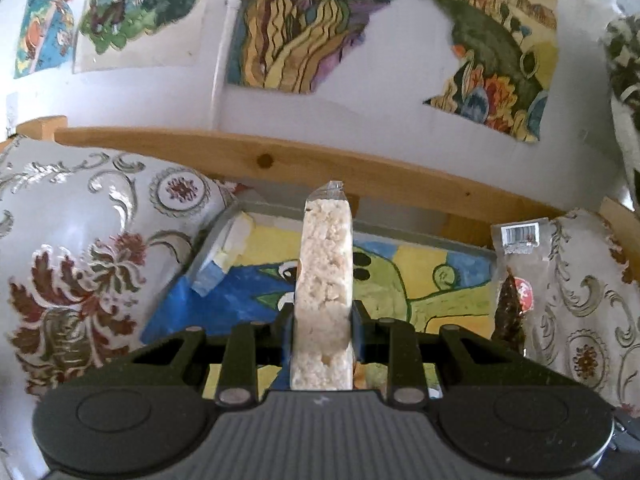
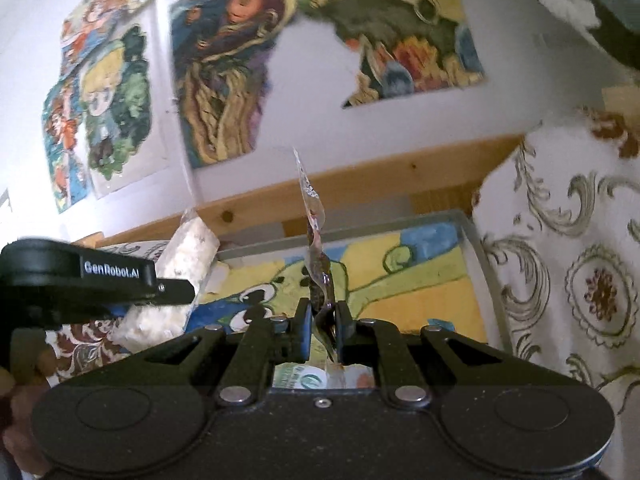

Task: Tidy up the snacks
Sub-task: 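Lift and carry the rice-cake bar with left tool while right tool carries the wrapper over tray, then open left tool to drop the rice-cake bar into tray while right tool releases the wrapper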

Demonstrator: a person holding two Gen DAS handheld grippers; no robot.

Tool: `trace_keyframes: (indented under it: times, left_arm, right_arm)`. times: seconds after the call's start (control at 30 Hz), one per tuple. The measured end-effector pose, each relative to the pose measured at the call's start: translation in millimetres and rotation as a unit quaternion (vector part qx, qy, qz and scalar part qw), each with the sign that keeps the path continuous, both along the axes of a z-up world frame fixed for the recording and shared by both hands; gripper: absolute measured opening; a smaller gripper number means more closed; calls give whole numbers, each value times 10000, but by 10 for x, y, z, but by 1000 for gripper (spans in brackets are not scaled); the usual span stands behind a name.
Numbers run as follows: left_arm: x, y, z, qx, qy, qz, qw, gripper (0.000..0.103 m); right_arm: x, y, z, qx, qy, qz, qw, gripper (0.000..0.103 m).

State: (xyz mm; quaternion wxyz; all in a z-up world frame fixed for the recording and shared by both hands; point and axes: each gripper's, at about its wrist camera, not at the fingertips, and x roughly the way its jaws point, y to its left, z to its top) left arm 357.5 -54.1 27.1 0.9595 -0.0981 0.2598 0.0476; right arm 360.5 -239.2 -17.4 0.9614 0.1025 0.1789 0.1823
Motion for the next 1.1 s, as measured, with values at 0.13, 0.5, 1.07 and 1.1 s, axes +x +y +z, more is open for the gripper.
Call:
trace_keyframes:
  times: [0.13, 0.5, 1.07, 1.1]
  left_arm:
    - [128, -8, -146, 11, 170, -6, 9999, 30]
    - [294, -23, -333, 100, 437, -46, 9990, 30]
    - [339, 84, -406, -151, 677, 101, 9975, 32]
    - [323, 92, -390, -152, 648, 124, 9977, 33]
  right_arm:
    - [141, -50, -75, 133, 326, 5, 9994, 12]
    - [269, 29, -145, -9, 549, 139, 9984, 12]
    - [327, 69, -117, -81, 597, 110, 9981, 25]
    - [318, 65, -102, -86, 574, 92, 9983, 28]
